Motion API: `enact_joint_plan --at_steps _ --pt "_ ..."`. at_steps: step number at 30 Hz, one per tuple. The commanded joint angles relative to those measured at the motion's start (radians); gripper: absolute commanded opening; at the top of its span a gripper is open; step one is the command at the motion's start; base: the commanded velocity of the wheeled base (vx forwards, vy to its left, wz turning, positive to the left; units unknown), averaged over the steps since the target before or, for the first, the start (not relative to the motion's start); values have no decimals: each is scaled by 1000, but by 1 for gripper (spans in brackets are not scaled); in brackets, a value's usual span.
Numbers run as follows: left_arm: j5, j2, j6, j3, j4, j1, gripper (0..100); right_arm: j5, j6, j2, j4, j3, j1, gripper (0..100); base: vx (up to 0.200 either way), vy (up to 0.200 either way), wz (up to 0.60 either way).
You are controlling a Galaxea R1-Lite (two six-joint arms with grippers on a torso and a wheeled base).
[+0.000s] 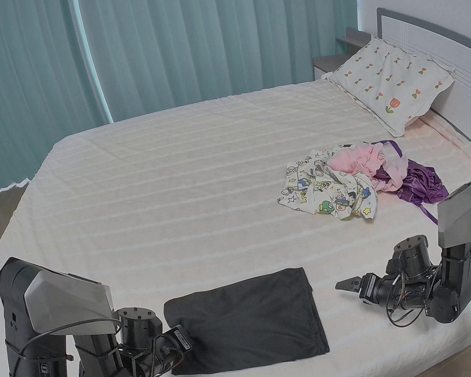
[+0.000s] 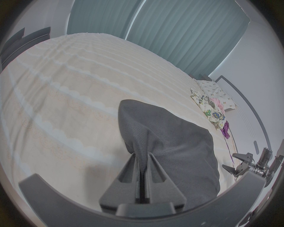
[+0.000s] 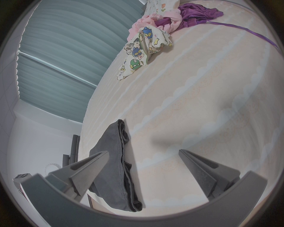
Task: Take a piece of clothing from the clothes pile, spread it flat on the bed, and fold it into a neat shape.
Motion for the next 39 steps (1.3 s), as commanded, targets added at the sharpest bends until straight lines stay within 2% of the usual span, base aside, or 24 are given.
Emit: enact_joint_plan --at_steps 1,39 --pt "0 -1 -1 4 -1 4 0 0 0 0 0 0 0 100 0 200 0" --pt "2 0 -9 55 -1 81 0 0 0 1 0 -1 0 100 0 195 0"
